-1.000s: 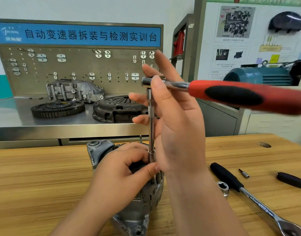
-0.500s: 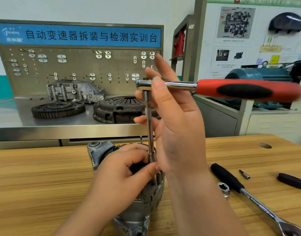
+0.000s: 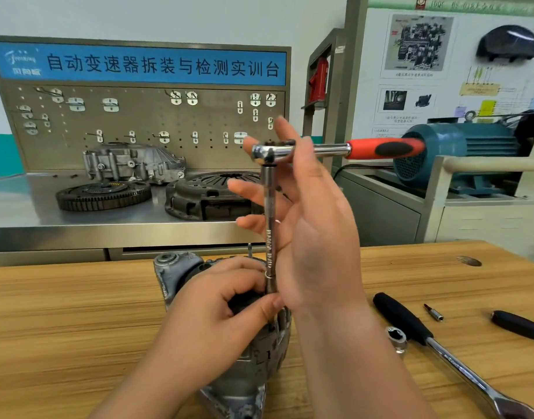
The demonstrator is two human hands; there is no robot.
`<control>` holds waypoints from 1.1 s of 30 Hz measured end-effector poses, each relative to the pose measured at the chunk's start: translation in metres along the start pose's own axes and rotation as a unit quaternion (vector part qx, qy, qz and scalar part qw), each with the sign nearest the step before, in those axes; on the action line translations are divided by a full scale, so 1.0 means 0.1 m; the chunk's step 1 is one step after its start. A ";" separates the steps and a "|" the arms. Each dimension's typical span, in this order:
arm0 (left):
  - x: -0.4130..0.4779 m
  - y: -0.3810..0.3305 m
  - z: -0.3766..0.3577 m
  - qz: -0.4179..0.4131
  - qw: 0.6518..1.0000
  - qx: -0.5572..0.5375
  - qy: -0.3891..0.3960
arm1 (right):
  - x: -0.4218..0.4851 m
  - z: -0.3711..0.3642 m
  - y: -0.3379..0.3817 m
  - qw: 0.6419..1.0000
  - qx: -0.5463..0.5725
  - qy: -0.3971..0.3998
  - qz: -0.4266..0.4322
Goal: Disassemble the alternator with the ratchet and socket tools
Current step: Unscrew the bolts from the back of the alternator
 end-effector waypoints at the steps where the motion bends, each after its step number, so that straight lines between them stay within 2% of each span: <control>1: 0.00 0.00 0.00 0.003 1.000 0.002 -0.008 | 0.00 0.00 0.01 1.000 -0.011 0.000 0.013; 5: -0.01 -0.02 0.01 -0.001 0.999 0.029 -0.029 | 0.00 -0.01 0.06 0.999 -0.009 0.007 0.040; 15: -0.01 -0.02 0.00 -0.007 1.000 0.015 -0.005 | 0.00 0.01 -0.02 0.999 0.029 0.000 -0.026; 23: -0.01 -0.01 0.00 0.007 0.999 0.037 -0.033 | 0.00 -0.02 0.06 0.998 -0.013 -0.002 0.056; 29: -0.03 -0.05 0.00 -0.009 1.000 0.013 -0.013 | 0.00 0.00 -0.01 1.000 0.021 0.007 -0.019; 33: -0.02 -0.04 0.00 -0.003 1.000 0.015 0.006 | 0.00 0.00 0.00 1.000 0.001 -0.004 -0.002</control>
Point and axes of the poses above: each hand's wrist, its own x-axis towards the middle knuckle, its own z-axis out of the back of the hand, y = z × x, the point moved 5 cm from there along x, towards the middle knuckle, and after that the axes turned 14 degrees about z, right-handed, at the moved point
